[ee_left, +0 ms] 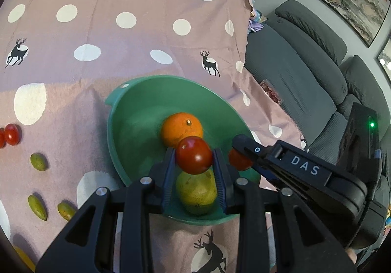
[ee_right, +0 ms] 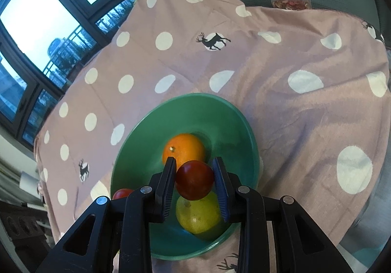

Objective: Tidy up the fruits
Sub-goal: 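Carry both cherry tomatoes over the green bowl and open both grippers, then move both grippers back to the remaining cherry tomatoes on the cloth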

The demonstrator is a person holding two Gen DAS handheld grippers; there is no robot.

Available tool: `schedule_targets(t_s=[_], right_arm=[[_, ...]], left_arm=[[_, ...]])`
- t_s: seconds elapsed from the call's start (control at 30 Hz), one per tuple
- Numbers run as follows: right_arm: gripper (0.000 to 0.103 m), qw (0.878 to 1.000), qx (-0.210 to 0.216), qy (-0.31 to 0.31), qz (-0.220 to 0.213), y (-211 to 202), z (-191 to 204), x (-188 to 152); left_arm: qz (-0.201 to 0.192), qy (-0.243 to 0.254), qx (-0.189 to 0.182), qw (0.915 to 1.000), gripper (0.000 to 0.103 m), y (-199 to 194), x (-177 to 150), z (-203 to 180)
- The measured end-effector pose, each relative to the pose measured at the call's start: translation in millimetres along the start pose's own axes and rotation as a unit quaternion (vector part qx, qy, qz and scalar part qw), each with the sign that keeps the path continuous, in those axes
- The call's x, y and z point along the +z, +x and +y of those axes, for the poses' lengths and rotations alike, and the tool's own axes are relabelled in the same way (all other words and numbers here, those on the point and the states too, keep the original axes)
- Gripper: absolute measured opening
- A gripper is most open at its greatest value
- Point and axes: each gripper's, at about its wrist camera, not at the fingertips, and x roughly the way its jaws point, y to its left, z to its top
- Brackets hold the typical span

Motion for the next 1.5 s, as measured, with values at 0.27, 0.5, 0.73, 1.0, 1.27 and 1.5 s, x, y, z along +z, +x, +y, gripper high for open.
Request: schedule_targets(t_s=[0.27, 0.5, 0.73, 1.0, 1.27, 1.5], right_arm=[[0.033, 1.000, 0.009, 0.003, -0.001, 1.6, 1.2, -0.4], [0.034, 0.999, 0.039, 0.015, -0.023, -7.5, -0.7, 1.1], [0.055, 0.998, 0.046, 0.015, -0.046, -16.9, 6.9, 0.6], [0.063, 0.997, 0.067, -0.014, -0.044, -17.6, 33.9, -6.2], [0.064, 0.988, 0.112, -0.098, -0.025, -8.3, 102.8, -27.9], [0.064, 0.971, 0.157, -0.173, 0.049, 37.7, 167.1, -58.0]], left_arm=[[0.003, 0.002, 0.007, 1.0000, 0.031, 1.7, -1.8, 0.5], [-0.014, -0.028, 0.000, 0.9995, 0.061, -15.7, 1.9, 11.2], [-0.091, -0.078, 0.023, 0.9925, 0.085, -70.1, 6.5, 44.9], [-0.143, -0.140, 0.149, 0.9683, 0.095, -122.9, 2.3, 104.6], [-0.175, -0.204, 0.242, 0.9324, 0.100, -156.8, -6.4, 156.1], [-0.139, -0.211, 0.267, 0.9301, 0.099, -144.4, -7.8, 179.2]])
